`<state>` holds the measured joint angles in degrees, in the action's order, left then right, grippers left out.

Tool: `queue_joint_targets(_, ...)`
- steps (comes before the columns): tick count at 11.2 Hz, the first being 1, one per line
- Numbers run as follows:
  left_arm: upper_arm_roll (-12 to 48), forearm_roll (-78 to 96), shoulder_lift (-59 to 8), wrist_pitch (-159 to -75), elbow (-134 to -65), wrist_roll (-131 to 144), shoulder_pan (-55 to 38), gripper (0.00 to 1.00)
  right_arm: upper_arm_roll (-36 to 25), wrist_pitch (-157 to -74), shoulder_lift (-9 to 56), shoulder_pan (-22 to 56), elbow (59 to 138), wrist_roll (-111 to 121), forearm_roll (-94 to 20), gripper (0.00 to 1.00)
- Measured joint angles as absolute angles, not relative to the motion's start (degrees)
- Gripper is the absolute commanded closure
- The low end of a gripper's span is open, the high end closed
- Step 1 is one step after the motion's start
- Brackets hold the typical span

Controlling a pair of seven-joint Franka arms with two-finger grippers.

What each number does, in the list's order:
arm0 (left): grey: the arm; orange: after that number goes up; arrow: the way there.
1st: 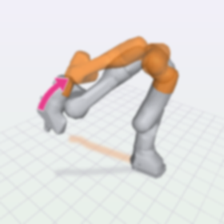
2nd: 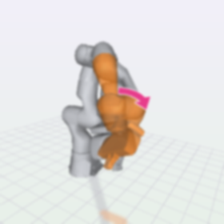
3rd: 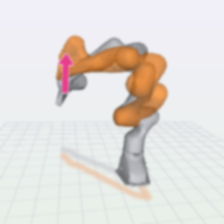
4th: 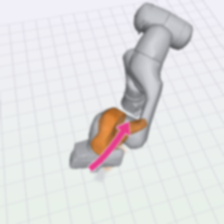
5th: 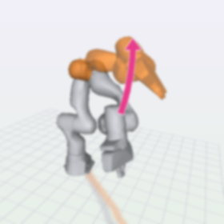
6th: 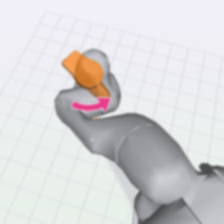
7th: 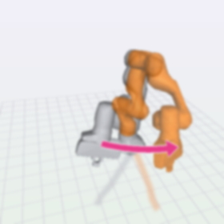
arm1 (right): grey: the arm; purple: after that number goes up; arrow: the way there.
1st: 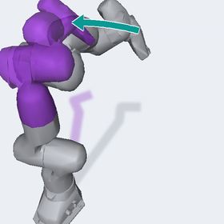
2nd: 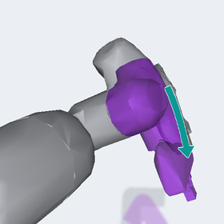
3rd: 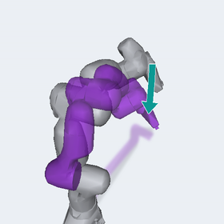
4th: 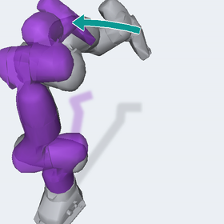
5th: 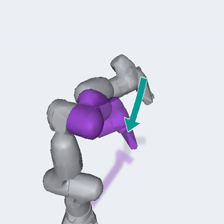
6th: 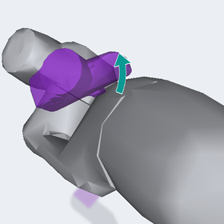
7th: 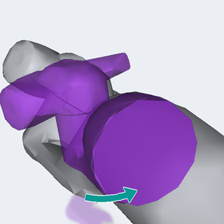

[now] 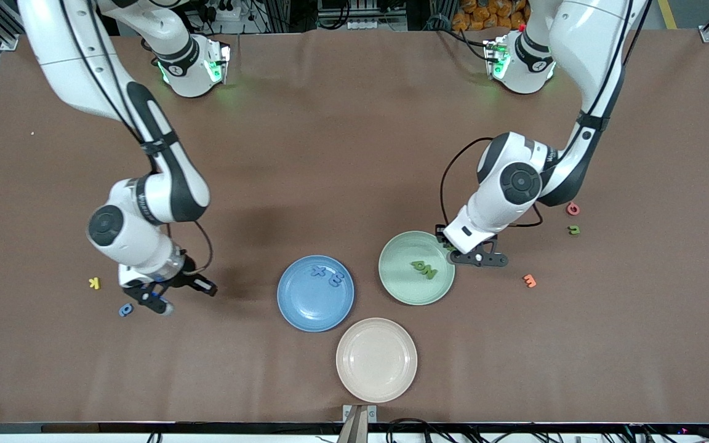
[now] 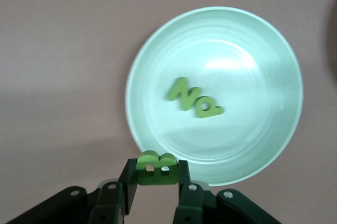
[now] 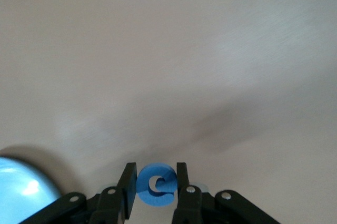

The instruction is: Sort letters by color into matching plates

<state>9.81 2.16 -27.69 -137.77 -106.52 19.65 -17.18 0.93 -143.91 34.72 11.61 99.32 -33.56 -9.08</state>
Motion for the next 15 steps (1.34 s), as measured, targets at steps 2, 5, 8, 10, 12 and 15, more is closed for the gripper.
queue_joint_targets(2,11.58,2.16,-29.56,-137.74,-104.58,19.95,-17.35,1.0,2.12,-144.01,37.03,15.3,95.8,-39.38,-9.09,0.96)
queue_joint_targets(5,12.37,2.16,-32.94,-137.61,-101.55,20.37,-18.99,1.0,2.7,-145.23,40.7,20.77,89.97,-46.7,-9.09,0.95)
queue_joint_targets(8,12.36,2.16,-36.1,-137.61,-99.54,20.44,-19.46,0.0,2.72,-145.85,44.32,25.55,85.79,-51.05,-9.09,0.52)
queue_joint_targets(10,12.31,2.16,-36.25,-137.61,-98.98,20.44,-19.17,0.0,2.71,-146.98,45.8,26.68,84.98,-52.19,-9.09,0.0)
queue_joint_targets(12,12.26,2.16,-36.06,-137.49,-98.58,20.44,-18.45,0.0,2.42,-147.2,46.39,26.61,84.61,-50.89,-8.69,0.0)
queue_joint_targets(15,12.06,2.06,-34.8,-131.94,-98.44,20.38,-16.0,0.0,1.46,-146.16,46.38,24.98,83.58,-44.31,-8.56,0.0)
